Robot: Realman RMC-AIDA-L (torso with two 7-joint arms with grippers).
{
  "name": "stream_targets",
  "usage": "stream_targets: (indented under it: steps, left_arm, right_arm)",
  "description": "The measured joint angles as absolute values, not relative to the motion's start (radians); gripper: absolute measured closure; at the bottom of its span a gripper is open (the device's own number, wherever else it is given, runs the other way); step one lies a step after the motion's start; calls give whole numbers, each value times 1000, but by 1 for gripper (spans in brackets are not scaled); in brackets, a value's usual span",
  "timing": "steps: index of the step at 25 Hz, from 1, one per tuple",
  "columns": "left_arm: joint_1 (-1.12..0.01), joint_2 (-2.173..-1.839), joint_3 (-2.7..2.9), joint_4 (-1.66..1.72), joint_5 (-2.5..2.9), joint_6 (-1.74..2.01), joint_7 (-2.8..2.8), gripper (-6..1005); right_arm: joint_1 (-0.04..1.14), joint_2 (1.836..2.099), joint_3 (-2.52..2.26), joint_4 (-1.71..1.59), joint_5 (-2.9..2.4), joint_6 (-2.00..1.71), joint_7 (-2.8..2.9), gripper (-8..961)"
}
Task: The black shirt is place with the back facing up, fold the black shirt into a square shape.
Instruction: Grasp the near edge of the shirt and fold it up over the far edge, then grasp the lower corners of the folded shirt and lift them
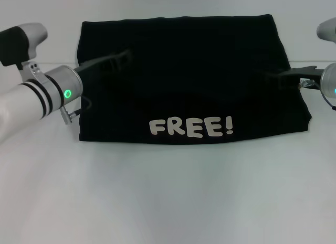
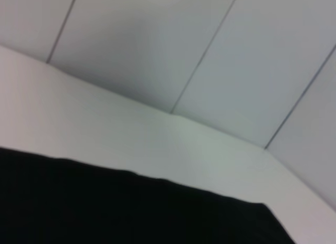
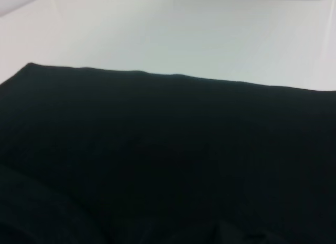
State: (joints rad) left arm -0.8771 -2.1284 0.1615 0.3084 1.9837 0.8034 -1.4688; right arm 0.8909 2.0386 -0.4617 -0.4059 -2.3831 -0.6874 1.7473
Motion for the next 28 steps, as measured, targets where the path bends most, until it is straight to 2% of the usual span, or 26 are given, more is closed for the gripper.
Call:
stream_targets:
  steps: [3,5,13,19,22,28]
  left_arm:
    - [-863,-2126,181,340,1989,860,-1490,639]
    - [-851,-2127,201,363,1987,882,-1497,561]
    - [-798,-2127,204,470,1979,1015,-1530,286]
    - [-737,-2129,210,545,1960,1125,-1556,286]
    - [-683,-2127,212,592,1966,1241,-1563,289]
    - [-561,-2123,214,716,1980,1400,-1565,292]
  right_arm:
    - [867,2059,-482,-482,-2386,-712,1782,599]
    - [853,2063,-501,-514,-2387,-716,1809,550]
    - [810,2054,-535,-588,-2388,-755,1879,353]
    - [768,2057,-538,-722,-2383,-898,1953,299]
    - [734,2037,-533,-776,-2355,-1036,1986,298]
    - [651,1980,-529,-754,-2204,-1207,1986,264]
